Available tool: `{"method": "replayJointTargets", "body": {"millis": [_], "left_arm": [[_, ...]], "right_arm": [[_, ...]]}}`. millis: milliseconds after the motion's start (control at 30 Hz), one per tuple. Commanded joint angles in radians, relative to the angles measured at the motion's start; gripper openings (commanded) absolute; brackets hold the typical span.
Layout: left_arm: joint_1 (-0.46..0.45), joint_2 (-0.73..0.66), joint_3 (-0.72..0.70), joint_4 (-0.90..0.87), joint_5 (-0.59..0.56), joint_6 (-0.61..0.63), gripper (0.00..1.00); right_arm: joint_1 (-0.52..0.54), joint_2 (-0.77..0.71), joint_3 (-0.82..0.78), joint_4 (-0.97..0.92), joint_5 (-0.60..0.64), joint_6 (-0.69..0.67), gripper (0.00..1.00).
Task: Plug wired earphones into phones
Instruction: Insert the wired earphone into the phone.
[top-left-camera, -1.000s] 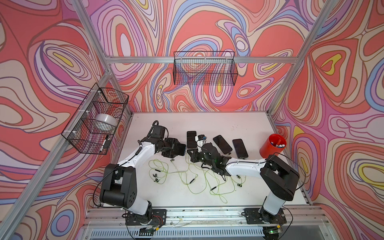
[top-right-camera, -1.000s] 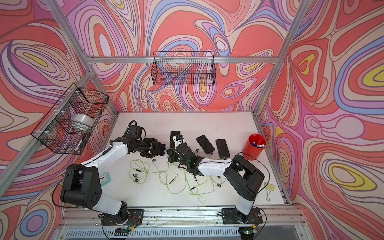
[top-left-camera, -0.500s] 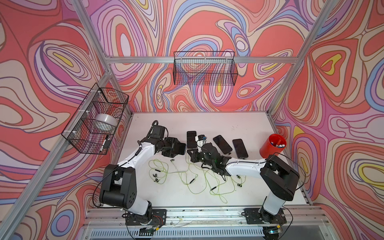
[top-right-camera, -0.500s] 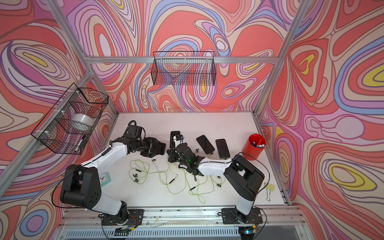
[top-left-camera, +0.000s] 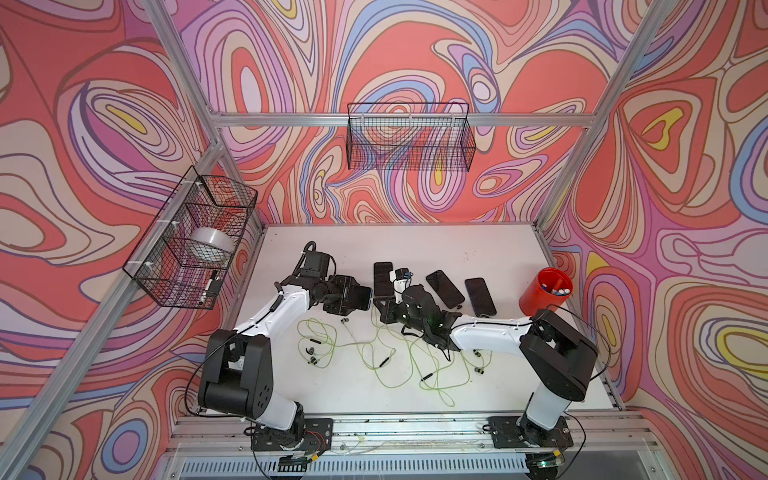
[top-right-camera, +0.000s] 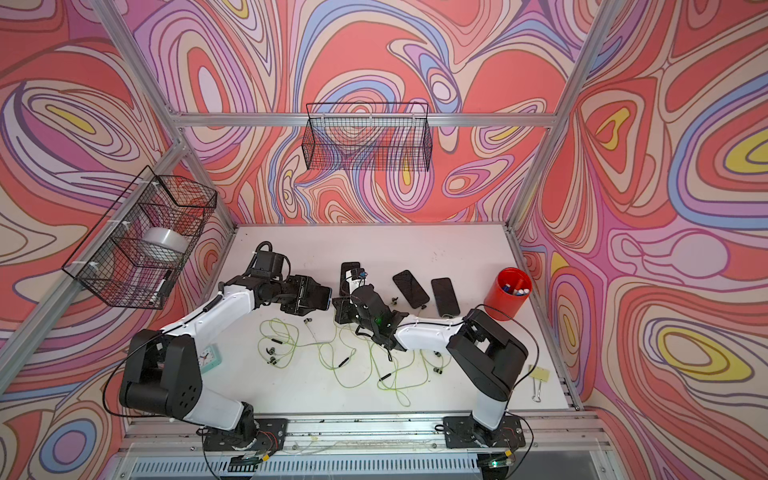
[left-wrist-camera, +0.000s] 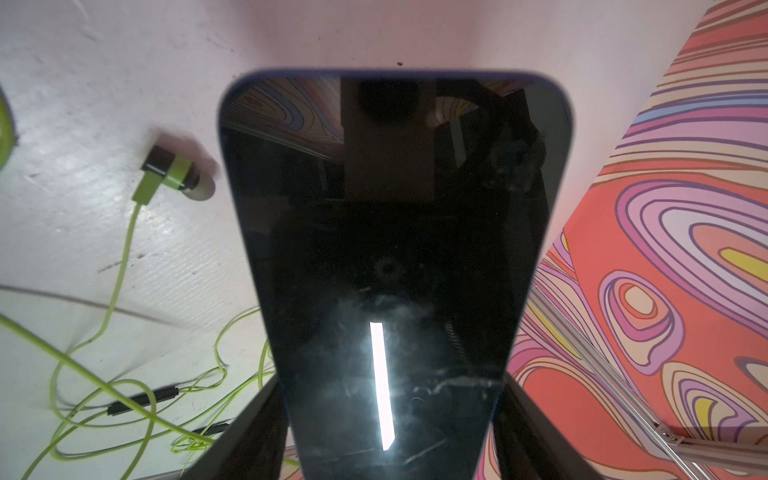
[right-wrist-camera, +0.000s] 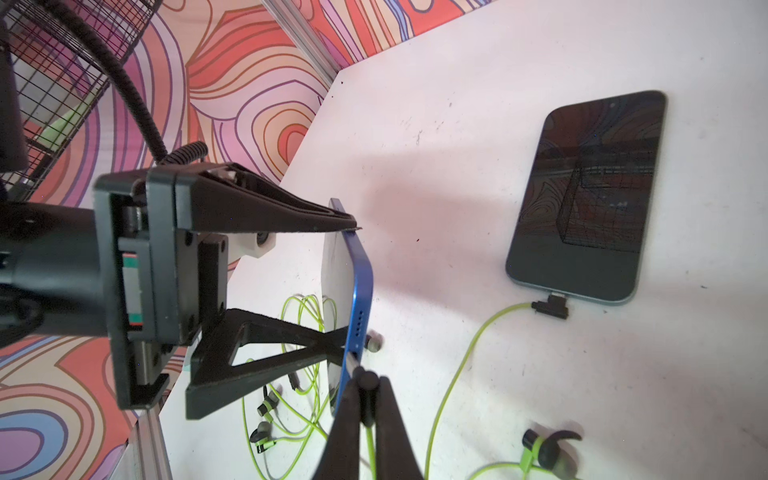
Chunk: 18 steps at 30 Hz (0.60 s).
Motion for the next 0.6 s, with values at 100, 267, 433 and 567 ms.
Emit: {"method": "replayJointTargets", "body": {"millis": [100, 267, 433, 567], "left_arm": [[-0.004, -0.040, -0.007, 0.038, 0.017, -0.027, 0.00], [-0.004, -0.052, -0.005, 0.034, 0.015, -0.035, 0.00], [-0.007, -0.069, -0.005, 0.030, 0.007, -0.043, 0.00], [-0.016, -0.075, -0.009, 0.036, -0.003, -0.051, 0.00]], "right_arm": [[0.003, 0.042, 0.036, -0.015, 0.004, 0.008, 0.00], [0.003, 0.060, 0.054, -0.040, 0.000, 0.017, 0.00], [0.003, 0.078, 0.070, -0.055, -0.001, 0.033, 0.00], [0.003, 0.085, 0.085, -0.065, -0.004, 0.045, 0.00]]}}
